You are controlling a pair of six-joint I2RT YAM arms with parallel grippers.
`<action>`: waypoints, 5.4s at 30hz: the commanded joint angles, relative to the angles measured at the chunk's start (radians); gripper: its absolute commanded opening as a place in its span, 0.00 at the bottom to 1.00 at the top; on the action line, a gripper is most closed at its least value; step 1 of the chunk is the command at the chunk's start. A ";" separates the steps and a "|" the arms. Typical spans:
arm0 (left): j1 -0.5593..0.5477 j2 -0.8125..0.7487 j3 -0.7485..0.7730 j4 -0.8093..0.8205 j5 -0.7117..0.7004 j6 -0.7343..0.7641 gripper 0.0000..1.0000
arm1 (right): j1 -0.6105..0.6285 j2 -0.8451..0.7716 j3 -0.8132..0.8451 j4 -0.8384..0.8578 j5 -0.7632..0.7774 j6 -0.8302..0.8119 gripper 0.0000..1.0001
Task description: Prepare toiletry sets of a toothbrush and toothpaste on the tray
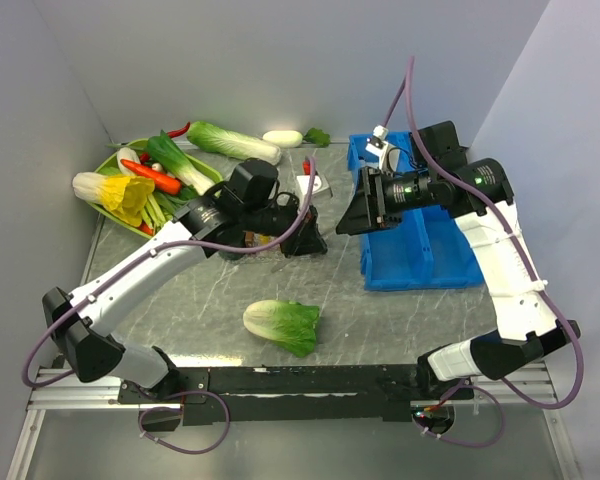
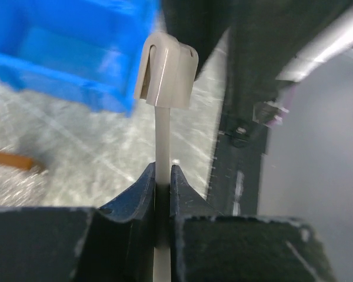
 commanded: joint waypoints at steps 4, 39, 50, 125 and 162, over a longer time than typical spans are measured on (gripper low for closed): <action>0.010 -0.096 -0.090 0.214 -0.238 -0.110 0.01 | 0.009 -0.086 -0.054 0.231 0.074 0.209 0.68; 0.010 -0.195 -0.268 0.529 -0.130 -0.360 0.01 | 0.050 -0.189 -0.269 0.741 0.102 0.366 0.39; 0.010 -0.179 -0.256 0.526 -0.104 -0.356 0.01 | 0.053 -0.150 -0.261 0.698 0.063 0.329 0.21; 0.555 -0.349 -0.511 0.457 -0.730 -0.385 0.99 | 0.248 0.064 -0.160 0.728 0.853 -0.059 0.09; 0.532 -0.398 -0.646 0.491 -0.882 -0.354 0.96 | 0.280 0.276 -0.194 0.854 0.878 -0.098 0.07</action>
